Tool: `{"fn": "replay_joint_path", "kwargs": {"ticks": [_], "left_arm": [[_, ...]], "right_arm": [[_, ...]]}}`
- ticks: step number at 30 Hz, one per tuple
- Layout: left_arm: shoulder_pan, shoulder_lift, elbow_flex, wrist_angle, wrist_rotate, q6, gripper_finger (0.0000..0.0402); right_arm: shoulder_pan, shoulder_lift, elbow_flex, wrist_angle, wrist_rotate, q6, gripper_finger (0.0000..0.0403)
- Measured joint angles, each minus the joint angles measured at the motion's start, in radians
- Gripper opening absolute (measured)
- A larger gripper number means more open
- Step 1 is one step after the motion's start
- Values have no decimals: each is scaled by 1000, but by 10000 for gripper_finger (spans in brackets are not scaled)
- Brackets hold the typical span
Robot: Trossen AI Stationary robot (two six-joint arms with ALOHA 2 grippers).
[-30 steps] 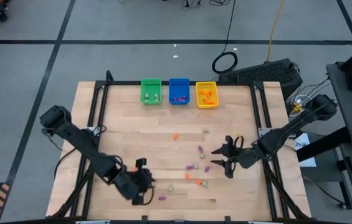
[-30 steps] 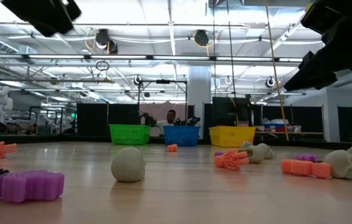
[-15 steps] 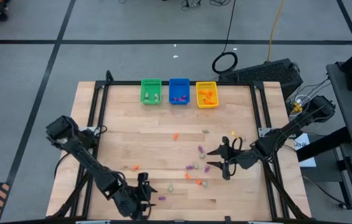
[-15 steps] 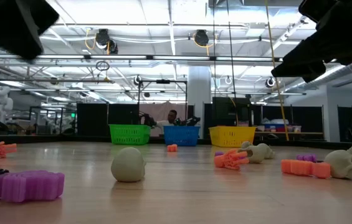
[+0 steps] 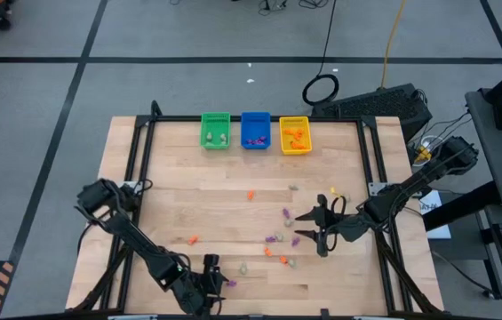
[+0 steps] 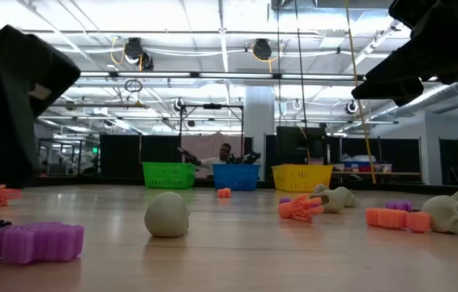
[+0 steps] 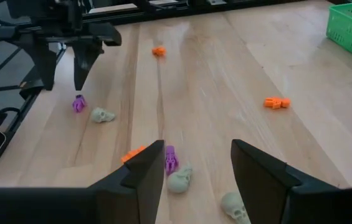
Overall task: Sort Halloween decoration
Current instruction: Put the purple skeleton toy into the blue bin
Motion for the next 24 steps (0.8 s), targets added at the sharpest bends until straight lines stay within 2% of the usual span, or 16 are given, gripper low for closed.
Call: {"fn": "replay_joint_path", "kwargs": {"ticks": [9,14,24], "left_arm": [[29,13,0,-2,-27,-56,247],[40,13,0,-3,4,-103,240],[40,13,0,-8,15,-133,165]], "right_arm": [[0,0,0,0,26,-9,171],[0,0,0,0,26,-19,171],[0,0,0,0,25,-22,171]]}}
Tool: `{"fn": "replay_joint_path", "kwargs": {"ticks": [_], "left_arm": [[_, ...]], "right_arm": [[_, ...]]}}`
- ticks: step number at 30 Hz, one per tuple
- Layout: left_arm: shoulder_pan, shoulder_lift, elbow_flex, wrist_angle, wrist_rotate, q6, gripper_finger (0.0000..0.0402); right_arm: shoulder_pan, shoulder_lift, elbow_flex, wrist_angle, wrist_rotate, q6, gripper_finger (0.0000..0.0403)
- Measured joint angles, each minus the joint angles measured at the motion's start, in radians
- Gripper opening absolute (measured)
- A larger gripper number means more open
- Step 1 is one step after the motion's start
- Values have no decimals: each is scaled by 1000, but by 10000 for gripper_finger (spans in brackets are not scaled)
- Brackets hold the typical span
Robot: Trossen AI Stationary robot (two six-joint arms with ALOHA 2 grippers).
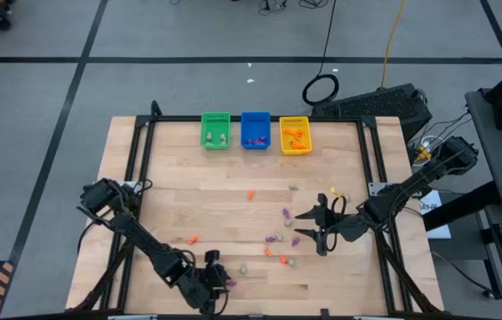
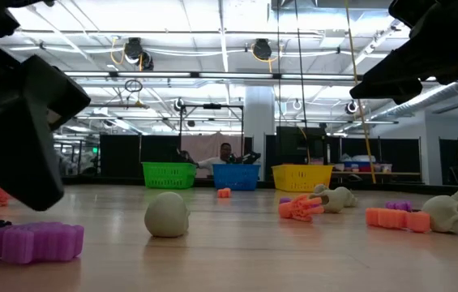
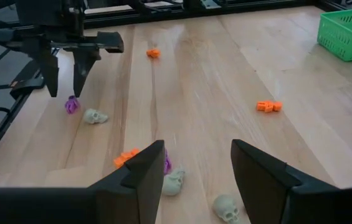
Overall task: Sort Halloween decoration
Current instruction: Put the purple skeleton toy into the blue bin
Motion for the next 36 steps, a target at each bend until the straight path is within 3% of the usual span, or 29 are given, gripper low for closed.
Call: {"fn": "replay_joint_path", "kwargs": {"ticks": [6,15,19,23,32,36], "left_arm": [[0,0,0,-6,-3,-24,148],[-9,63,2,42,-41,-48,194],[-8,64,2,43,-45,-47,195],[-8,64,2,37,-50,-43,163],[-3,64,2,23,-66,6,41],[-3,55,1,21,-59,29,18]], "right_arm": [[0,0,0,0,0,0,171],[0,0,0,0,-2,0,171],[0,0,0,-1,-2,0,171],[0,0,0,0,-3,0,171],[0,0,0,0,-4,0,171],[0,0,0,-1,-4,-4,171]]}}
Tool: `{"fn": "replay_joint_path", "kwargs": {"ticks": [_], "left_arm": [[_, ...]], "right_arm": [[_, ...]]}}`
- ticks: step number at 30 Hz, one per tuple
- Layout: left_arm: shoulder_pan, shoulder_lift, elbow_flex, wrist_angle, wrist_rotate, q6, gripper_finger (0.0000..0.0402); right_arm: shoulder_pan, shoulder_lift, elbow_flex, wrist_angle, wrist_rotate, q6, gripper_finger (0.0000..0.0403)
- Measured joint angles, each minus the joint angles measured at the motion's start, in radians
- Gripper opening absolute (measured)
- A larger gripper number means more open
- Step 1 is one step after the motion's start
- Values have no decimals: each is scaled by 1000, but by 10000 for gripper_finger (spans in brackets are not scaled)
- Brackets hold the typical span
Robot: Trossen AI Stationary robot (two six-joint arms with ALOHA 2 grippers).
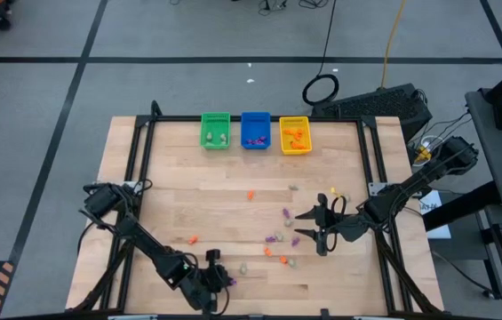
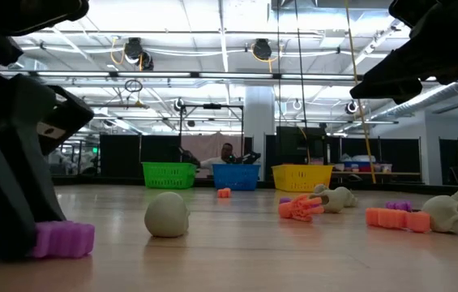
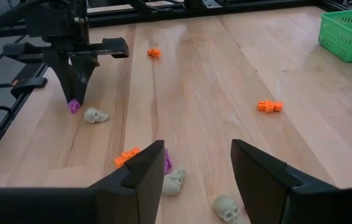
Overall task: Sort Halloween decoration
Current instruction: Put the purple skeleton toy into the blue bin
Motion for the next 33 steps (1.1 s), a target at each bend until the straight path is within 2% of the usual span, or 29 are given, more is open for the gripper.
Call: {"fn": "replay_joint_path", "kwargs": {"ticks": [9,16,24,30,33], "left_arm": [[3,-92,-2,-71,-6,85,43],[24,-193,-2,-123,-53,269,44],[66,-267,-2,-123,-141,645,45],[96,-275,-1,-126,-231,956,45],[111,-275,-1,-124,-242,1076,45]], "right_arm": [[0,0,0,0,0,0,171],[0,0,0,-1,0,0,171],[0,0,0,0,0,5,171],[0,0,0,0,0,5,171],[0,0,0,-1,0,5,171]]}}
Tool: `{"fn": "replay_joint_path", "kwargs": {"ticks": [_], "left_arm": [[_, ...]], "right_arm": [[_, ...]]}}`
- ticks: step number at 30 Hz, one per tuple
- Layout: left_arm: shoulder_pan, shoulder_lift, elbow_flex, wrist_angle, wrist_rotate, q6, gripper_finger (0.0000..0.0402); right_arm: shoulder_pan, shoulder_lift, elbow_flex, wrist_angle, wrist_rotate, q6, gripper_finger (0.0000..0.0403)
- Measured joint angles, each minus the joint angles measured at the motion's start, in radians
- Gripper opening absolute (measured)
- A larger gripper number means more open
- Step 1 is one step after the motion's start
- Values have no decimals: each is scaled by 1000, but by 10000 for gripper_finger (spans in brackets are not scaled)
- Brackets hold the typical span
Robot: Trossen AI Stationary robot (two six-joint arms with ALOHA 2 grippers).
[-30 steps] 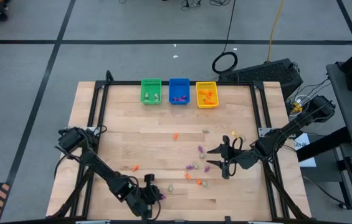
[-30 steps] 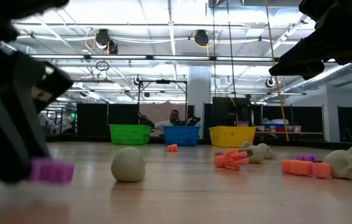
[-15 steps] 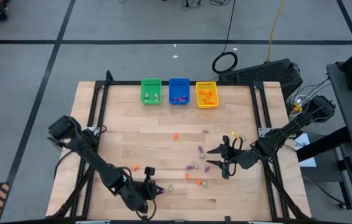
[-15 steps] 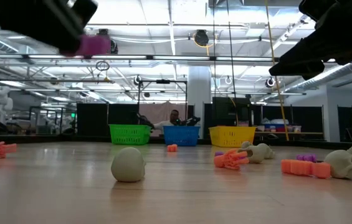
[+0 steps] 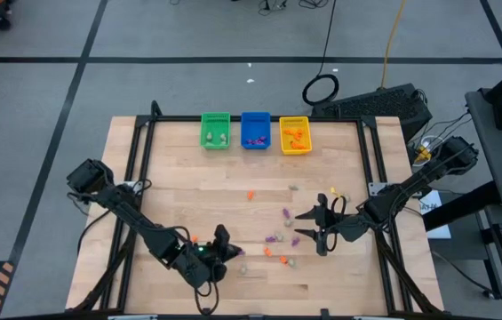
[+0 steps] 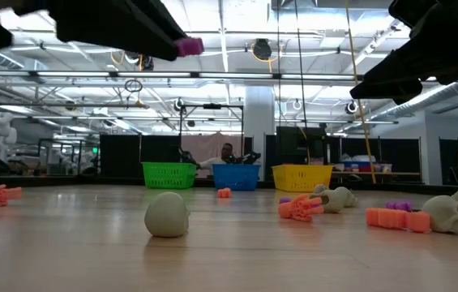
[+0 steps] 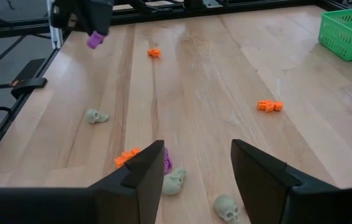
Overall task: Sort Halloween decoration
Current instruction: Put the purple skeleton toy into the blue bin
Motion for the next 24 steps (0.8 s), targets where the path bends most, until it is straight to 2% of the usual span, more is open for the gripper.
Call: {"fn": "replay_joint_path", "kwargs": {"ticks": [6,24], "left_arm": [[33,0,0,0,0,132,45],[82,0,0,1,-10,136,45]], "right_arm": [[0,0,0,0,0,0,171],[0,58,0,1,2,0,171]]}}
